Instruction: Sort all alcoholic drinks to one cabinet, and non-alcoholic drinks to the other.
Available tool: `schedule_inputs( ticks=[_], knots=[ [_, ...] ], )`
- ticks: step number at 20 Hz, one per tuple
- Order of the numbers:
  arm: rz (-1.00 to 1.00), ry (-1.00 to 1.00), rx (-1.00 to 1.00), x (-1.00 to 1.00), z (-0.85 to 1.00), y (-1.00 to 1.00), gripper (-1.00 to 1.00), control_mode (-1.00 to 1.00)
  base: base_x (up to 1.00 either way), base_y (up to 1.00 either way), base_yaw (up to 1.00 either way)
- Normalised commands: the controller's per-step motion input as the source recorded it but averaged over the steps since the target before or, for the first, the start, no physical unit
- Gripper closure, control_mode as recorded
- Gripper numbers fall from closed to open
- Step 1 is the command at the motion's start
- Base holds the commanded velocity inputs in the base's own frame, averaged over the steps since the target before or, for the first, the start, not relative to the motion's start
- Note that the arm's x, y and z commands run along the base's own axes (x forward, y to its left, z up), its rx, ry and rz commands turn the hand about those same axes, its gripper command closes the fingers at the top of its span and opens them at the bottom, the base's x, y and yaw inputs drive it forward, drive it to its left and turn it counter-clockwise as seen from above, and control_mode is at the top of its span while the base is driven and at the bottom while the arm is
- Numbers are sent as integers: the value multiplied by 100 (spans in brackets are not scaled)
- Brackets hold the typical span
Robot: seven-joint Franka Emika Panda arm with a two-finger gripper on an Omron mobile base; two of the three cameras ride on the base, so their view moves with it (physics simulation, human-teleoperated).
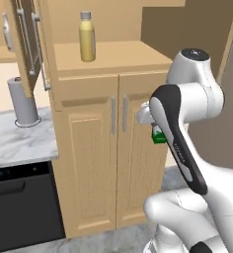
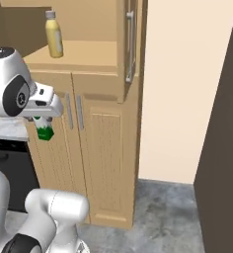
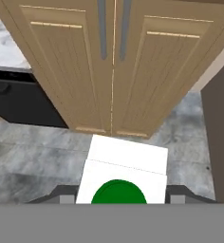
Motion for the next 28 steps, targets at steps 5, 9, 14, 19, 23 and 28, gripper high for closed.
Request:
schedule_inputs(
  ticks=[5,9,14,19,23,28],
  knots=[
    [0,0,0,0,0,0,100,100,83,0,-1],
    [0,0,0,0,0,0,100,100,41,0,0],
    [0,0,0,0,0,0,100,100,4,0,0],
    [0,-4,1,0,7,0,100,-100,0,0,0],
    [0,-16,0,1,51,0,100,-100,0,0,0],
    [0,-14,0,7,79,0,100,-100,0,0,0]
  ],
)
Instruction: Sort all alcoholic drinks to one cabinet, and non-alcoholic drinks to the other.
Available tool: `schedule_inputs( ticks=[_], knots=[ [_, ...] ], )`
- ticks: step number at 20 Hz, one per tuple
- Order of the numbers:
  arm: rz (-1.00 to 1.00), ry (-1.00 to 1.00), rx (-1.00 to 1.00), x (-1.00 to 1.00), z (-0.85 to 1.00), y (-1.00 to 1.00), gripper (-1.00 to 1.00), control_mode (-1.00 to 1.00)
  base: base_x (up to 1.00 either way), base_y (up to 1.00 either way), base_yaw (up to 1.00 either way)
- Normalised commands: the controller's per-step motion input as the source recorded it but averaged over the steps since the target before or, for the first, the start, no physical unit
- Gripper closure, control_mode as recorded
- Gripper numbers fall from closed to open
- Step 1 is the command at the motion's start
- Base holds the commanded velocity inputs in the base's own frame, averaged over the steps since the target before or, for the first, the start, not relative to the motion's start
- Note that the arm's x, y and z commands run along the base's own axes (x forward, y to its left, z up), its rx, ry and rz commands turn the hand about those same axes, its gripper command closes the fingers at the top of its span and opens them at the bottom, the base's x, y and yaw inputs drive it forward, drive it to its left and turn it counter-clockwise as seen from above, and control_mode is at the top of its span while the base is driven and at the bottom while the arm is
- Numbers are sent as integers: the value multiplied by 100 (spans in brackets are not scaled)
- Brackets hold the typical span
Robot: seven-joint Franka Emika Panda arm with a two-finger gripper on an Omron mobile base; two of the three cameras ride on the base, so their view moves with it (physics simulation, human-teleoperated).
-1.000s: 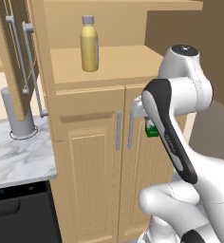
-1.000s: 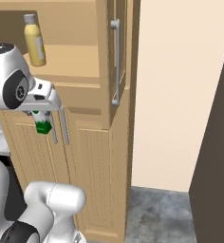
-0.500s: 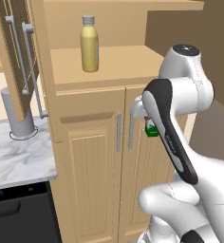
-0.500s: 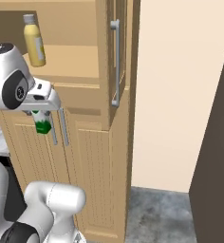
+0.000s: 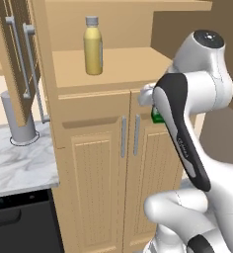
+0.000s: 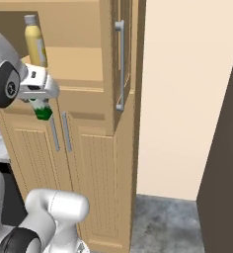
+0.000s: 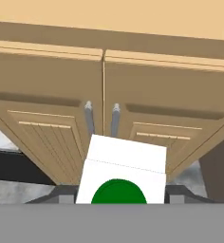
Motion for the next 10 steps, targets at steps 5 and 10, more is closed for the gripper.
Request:
schedule_inputs(
  ticks=[5,10],
  knots=[
    [0,-9,0,28,89,0,100,-100,0,0,0],
    [0,-1,0,79,26,-4,100,-100,0,0,0]
  ],
)
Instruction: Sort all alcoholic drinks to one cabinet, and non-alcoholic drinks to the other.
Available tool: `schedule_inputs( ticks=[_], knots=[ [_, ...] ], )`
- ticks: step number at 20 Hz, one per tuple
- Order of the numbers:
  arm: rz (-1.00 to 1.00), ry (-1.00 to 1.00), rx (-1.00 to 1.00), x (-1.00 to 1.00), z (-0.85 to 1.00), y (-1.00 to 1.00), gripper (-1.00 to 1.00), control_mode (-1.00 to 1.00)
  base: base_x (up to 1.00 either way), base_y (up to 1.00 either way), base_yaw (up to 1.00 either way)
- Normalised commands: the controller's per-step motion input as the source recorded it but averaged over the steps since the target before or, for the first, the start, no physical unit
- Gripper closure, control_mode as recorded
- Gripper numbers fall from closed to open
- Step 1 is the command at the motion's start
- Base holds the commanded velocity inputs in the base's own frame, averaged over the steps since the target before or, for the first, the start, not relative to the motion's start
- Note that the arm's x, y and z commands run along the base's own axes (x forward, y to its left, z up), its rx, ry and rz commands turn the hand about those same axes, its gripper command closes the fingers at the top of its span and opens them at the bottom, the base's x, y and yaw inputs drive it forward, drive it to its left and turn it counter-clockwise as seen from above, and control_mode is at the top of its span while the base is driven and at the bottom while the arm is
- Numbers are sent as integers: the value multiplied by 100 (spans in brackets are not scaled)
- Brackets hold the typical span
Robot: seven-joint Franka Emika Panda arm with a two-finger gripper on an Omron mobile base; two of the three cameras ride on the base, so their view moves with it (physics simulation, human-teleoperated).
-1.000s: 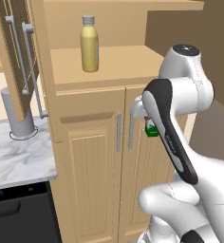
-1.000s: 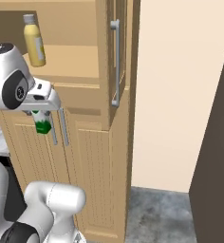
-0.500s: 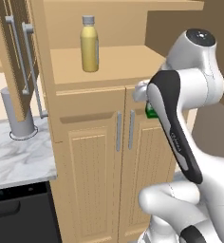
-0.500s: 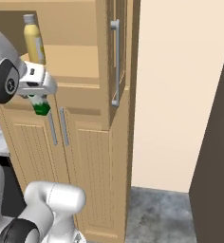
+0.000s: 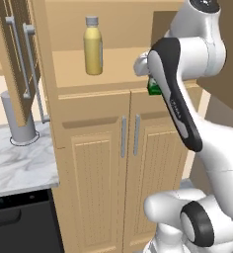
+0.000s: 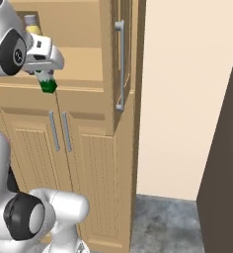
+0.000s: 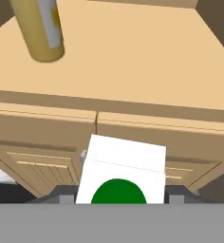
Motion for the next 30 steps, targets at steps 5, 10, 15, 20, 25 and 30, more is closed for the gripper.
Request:
schedule_inputs(
  ticks=[5,10,15,20,25,30],
  knots=[
    [0,0,0,91,0,-15,100,-100,0,0,0],
    [0,-5,0,59,0,-3,100,-100,0,0,0],
    [0,-1,0,65,-4,0,100,-100,0,0,0],
    [0,0,0,75,-7,0,100,-100,0,0,0],
    [0,0,0,68,-1,0,100,-100,0,0,0],
    [0,0,0,64,-12,0,100,-100,0,0,0]
  ],
)
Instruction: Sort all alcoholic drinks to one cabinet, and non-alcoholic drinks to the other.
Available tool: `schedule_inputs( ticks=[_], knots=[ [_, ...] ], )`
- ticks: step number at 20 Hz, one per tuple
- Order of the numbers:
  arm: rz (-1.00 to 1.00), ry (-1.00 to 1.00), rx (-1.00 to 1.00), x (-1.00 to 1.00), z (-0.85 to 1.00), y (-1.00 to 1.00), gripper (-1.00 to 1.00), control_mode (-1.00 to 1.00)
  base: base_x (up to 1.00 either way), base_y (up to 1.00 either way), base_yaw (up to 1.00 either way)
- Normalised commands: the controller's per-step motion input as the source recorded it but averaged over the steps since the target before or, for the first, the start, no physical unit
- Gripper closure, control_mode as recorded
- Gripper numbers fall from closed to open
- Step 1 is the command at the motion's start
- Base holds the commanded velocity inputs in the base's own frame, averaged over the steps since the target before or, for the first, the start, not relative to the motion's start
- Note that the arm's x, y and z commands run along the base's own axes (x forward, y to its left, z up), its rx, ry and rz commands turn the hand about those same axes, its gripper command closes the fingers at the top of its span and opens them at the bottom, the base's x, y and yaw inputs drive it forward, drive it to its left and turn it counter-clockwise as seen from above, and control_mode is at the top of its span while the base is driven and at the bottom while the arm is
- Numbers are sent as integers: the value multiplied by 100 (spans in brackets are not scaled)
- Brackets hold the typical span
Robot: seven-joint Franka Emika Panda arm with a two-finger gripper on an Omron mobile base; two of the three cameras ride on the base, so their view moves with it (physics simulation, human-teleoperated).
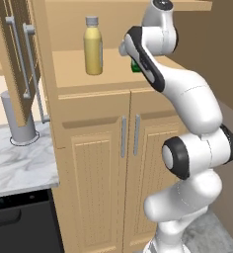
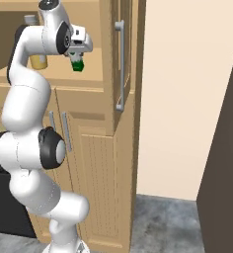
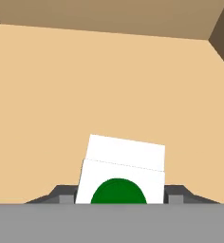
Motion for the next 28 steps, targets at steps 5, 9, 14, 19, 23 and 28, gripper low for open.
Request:
schedule_inputs(
  ticks=[5,9,14,19,23,28],
  knots=[
    [0,0,0,43,-34,0,100,-100,0,0,0],
    [0,0,0,25,-48,0,100,-100,0,0,0],
    [0,0,0,18,-50,0,100,-100,0,0,0],
    [0,0,0,21,-24,0,-100,-100,0,0,0],
    [0,-2,0,14,0,-1,-100,-100,0,0,0],
    [0,-3,0,21,0,0,-100,-100,0,0,0]
  ],
)
